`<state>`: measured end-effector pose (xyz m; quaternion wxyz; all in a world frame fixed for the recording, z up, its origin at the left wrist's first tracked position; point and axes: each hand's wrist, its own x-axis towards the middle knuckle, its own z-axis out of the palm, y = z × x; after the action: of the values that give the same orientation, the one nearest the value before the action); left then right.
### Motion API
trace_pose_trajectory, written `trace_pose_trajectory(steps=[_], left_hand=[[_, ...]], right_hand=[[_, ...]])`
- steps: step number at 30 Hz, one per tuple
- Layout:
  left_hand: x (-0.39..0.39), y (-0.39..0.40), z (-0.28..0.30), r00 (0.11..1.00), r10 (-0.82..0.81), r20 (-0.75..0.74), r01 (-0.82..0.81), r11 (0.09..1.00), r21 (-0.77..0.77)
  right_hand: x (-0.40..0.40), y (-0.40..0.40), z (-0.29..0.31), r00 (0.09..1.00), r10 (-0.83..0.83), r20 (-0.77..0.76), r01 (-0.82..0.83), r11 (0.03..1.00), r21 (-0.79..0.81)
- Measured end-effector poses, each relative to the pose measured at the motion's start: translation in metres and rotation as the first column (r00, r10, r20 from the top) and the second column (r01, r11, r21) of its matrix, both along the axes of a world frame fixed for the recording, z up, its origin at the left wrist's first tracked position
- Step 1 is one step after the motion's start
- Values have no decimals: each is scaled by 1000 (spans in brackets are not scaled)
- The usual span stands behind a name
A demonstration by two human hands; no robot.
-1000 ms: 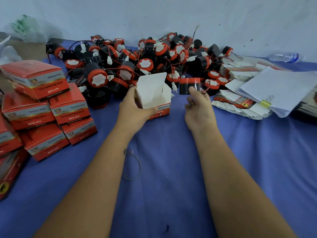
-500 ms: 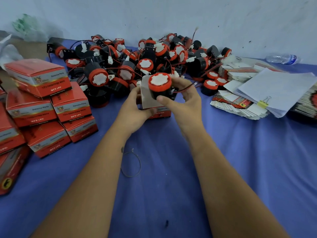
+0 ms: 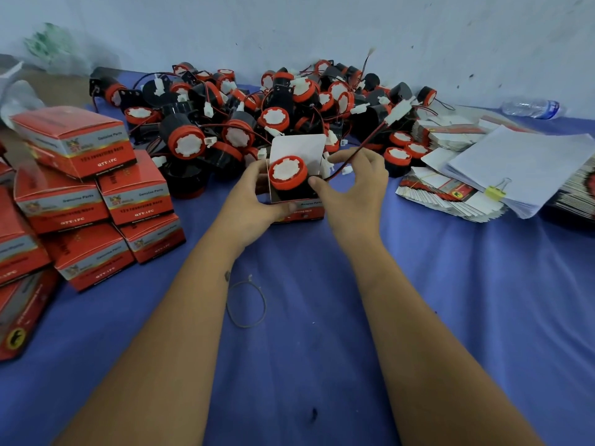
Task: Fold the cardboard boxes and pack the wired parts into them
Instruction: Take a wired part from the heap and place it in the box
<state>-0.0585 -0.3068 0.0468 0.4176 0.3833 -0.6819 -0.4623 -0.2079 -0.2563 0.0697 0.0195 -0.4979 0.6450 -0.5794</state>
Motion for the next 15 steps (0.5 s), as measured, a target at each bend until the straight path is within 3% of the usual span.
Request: trace_pose_trajectory(steps=[3,8,12,15], left_hand=[[2,-1,0,999,-43,27,43,999,1],[2,-1,-2,998,-52,33,52,999,3],[-1,1,1,999,-38,-3,38,999,14],[-7,5,4,996,-4,-94,12,996,87]], right_hand=[[-2,-1,-3,995,-68,-74,76,992,100],[-1,-3,-6,854,-45,-518,198,949,244],[-6,-1,-7,806,165,-569,168,857,487],[-7,2,-3,803,301,-514,83,798,597]])
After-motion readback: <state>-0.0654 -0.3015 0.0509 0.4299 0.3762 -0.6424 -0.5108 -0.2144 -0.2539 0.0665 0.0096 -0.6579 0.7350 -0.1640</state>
